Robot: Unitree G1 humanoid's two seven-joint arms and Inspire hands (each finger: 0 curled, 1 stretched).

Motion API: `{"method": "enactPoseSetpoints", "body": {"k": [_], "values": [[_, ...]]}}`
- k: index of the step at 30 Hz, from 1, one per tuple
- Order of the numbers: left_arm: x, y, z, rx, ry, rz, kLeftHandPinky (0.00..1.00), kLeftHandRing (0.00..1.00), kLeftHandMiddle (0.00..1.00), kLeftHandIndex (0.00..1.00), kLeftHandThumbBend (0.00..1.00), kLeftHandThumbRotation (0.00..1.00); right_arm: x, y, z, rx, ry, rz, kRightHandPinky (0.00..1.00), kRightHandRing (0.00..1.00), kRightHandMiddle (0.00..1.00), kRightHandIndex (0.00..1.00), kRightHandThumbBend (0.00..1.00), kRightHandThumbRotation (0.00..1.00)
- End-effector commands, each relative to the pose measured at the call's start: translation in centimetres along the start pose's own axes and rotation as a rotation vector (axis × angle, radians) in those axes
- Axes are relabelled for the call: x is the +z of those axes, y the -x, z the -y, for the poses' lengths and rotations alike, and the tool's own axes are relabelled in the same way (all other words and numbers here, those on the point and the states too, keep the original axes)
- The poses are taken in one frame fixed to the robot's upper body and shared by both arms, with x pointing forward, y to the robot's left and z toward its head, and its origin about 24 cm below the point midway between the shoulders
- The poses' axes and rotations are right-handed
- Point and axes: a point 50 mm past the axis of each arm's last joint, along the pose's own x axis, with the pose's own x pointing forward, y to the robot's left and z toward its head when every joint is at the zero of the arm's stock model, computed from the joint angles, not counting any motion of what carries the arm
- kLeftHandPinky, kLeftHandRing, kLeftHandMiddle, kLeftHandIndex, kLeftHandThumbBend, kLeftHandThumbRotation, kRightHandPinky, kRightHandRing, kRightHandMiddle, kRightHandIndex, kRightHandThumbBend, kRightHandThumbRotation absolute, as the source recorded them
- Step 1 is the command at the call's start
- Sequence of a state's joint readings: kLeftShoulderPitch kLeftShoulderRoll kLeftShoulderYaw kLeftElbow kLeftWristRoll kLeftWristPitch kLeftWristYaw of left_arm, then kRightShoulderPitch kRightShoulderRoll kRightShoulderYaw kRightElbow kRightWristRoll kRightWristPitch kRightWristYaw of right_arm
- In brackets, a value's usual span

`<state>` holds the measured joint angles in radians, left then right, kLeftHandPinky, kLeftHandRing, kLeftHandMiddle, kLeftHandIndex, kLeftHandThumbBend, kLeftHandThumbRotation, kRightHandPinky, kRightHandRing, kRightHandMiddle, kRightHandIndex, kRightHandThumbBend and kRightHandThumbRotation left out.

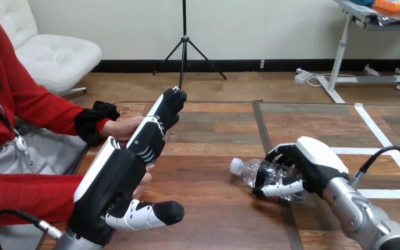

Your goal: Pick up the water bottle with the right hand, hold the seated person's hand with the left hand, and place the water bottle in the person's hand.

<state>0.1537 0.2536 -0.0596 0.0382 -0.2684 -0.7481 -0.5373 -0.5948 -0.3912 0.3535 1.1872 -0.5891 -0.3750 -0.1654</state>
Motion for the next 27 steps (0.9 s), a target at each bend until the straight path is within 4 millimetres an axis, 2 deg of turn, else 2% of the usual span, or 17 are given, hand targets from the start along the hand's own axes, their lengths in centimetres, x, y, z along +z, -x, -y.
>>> {"method": "enactPoseSetpoints", "body": {"k": [1,8,14,20,25,27], "values": [[0.9,-1.5,-0.4,0.004,-0.019,0.085,1.00,1.00,1.00,1.00,1.00,0.66,-1.5,1.5,-4.3,0.172,0.040,-0.088,0.46,0.50,0.54,0.56,1.00,0.26],[0.8,-1.6,-0.3,0.012,-0.012,0.091,1.00,1.00,1.00,1.00,1.00,0.66,-1.3,1.2,-4.0,0.188,0.089,-0.098,0.42,0.46,0.51,0.53,1.00,0.22],[0.7,-1.7,-0.2,0.012,-0.004,0.090,1.00,1.00,1.00,1.00,1.00,0.65,-1.0,0.7,-3.7,0.206,0.136,-0.110,0.41,0.48,0.53,0.51,1.00,0.20],[0.7,-1.8,-0.2,0.016,-0.016,0.094,1.00,1.00,1.00,1.00,1.00,0.66,-0.7,0.5,-3.3,0.201,0.176,-0.104,0.41,0.51,0.55,0.48,1.00,0.13],[0.6,-1.8,-0.1,0.016,-0.023,0.096,1.00,1.00,1.00,1.00,1.00,0.66,-0.5,0.2,-3.1,0.220,0.276,-0.105,0.43,0.53,0.57,0.46,0.96,0.10],[0.6,-1.8,-0.1,0.017,-0.019,0.095,1.00,1.00,1.00,1.00,1.00,0.67,-0.4,-0.1,-2.9,0.229,0.255,-0.134,0.44,0.54,0.57,0.46,0.92,0.08]]}}
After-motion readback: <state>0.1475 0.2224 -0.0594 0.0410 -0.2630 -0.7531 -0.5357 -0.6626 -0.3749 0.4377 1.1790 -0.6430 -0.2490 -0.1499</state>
